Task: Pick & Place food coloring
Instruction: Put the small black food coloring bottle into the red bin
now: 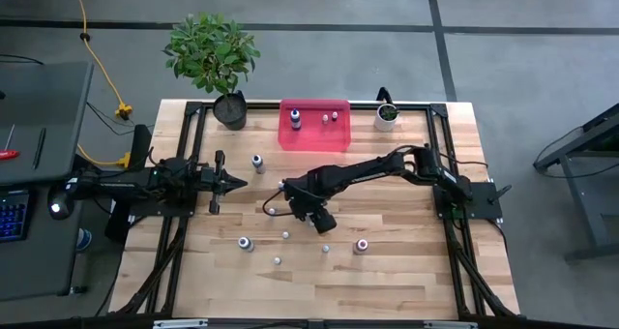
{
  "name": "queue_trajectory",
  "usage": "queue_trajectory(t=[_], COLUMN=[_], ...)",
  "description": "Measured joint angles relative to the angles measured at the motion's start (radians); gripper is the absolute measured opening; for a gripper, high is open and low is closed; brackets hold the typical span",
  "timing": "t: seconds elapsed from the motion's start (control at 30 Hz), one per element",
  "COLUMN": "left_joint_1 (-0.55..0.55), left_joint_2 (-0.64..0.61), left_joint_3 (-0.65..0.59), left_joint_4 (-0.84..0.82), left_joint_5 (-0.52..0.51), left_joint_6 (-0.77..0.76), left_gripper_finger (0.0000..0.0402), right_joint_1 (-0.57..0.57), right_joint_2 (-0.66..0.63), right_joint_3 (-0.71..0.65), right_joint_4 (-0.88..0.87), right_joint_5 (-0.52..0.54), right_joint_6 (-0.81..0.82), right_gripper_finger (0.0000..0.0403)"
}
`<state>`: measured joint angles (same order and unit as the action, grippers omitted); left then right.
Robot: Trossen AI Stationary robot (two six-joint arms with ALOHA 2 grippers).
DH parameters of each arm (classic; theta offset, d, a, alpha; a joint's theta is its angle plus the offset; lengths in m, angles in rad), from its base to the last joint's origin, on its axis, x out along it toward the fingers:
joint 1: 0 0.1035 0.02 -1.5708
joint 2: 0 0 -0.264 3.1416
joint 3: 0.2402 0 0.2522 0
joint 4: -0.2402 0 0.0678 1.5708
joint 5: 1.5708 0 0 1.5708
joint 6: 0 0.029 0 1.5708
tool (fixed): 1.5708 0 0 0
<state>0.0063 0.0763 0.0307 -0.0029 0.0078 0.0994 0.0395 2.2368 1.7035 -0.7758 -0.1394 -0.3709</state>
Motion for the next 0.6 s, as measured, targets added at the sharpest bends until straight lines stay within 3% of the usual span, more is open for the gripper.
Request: queue_trajectory(t=[0.37, 0.6], left_joint_1=[0.000, 0.000], left_joint_2=[0.000, 0.000], left_joint_3=[0.000, 0.000], left_joint_4=[0.000, 0.000], left_joint_5=[0.000, 0.000], left_joint_6=[0.000, 0.000], left_gripper_finger=[0.0000, 0.0000], right_joint_1=[0.000, -0.001], right_joint_2=[-0.002, -0.002], right_joint_3=[-0.016, -0.016], right_joint_4=[0.029, 0.033], right_joint_5=[-0.008, -0.003], right_joint_6=[0.015, 0.015], right_gripper_finger=[0.0179, 0.0131])
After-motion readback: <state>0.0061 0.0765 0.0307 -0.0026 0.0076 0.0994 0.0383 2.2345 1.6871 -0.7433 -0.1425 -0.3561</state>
